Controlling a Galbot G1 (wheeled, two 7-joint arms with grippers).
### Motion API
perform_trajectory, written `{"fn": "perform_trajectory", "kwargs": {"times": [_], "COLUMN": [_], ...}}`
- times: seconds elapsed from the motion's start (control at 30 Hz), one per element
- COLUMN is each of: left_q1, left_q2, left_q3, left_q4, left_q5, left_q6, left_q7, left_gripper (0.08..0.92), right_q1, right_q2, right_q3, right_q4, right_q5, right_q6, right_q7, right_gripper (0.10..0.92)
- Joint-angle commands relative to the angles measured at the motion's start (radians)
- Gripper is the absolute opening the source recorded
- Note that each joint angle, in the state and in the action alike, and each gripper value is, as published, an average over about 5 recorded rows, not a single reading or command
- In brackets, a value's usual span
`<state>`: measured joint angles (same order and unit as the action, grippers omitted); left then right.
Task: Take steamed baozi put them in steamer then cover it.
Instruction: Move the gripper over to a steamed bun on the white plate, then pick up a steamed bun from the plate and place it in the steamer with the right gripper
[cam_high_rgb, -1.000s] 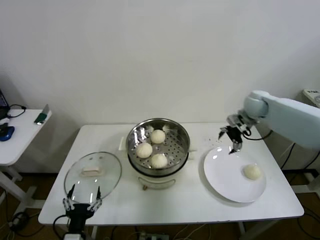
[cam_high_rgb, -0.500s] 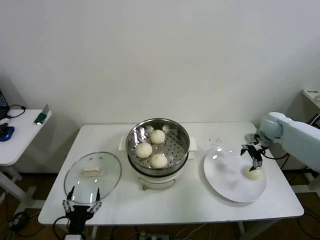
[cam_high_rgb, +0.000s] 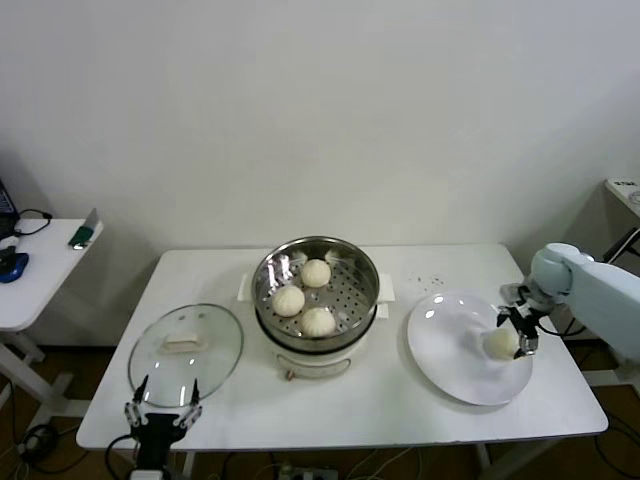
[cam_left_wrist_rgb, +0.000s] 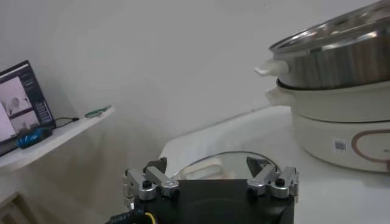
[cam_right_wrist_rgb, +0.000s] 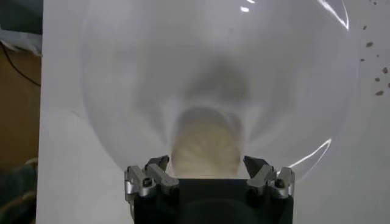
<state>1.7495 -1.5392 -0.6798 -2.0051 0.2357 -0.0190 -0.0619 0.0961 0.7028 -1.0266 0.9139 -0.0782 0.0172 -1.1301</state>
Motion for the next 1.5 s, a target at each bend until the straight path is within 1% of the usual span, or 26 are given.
{"fn": "perform_trajectory", "kwargs": {"times": [0.03,0.2,0.43,0.6,0.8,1.07,1.3,1.5], "left_q1": [0.002,0.003,0.007,0.011,0.006,0.018,0.031,0.036], "left_q2": [0.000,0.000,-0.002,-0.004,-0.006,-0.013,-0.012,-0.012], "left_q3": [-0.002,-0.003,-0.002,0.003,0.017,0.042,0.056,0.058], "left_q4": [0.002,0.001,-0.002,-0.001,-0.007,-0.023,-0.039,-0.049], "left_q5": [0.001,0.001,0.001,0.001,0.001,-0.002,-0.004,-0.017], "left_q6": [-0.001,0.000,-0.003,-0.007,-0.010,-0.020,-0.029,-0.033], "left_q7": [0.000,0.000,-0.001,0.000,0.000,-0.001,0.000,0.000], "left_gripper": [0.823,0.823,0.823,0.823,0.823,0.823,0.823,0.823], "right_q1": [-0.040,-0.039,-0.014,0.065,0.310,0.643,0.757,0.786], "right_q2": [0.037,0.048,0.039,0.025,0.070,0.239,0.388,0.473], "right_q3": [0.049,0.058,0.041,-0.028,-0.234,-0.490,-0.569,-0.614], "right_q4": [-0.056,-0.061,-0.052,-0.024,0.008,0.019,0.073,0.164], "right_q5": [-0.034,-0.039,-0.028,0.044,0.218,0.530,0.765,0.929], "right_q6": [0.014,0.018,0.016,0.000,-0.045,-0.116,-0.209,-0.275], "right_q7": [-0.008,-0.027,-0.026,-0.020,-0.010,0.002,0.037,0.115], "right_gripper": [0.823,0.817,0.734,0.726,0.724,0.729,0.729,0.729]}}
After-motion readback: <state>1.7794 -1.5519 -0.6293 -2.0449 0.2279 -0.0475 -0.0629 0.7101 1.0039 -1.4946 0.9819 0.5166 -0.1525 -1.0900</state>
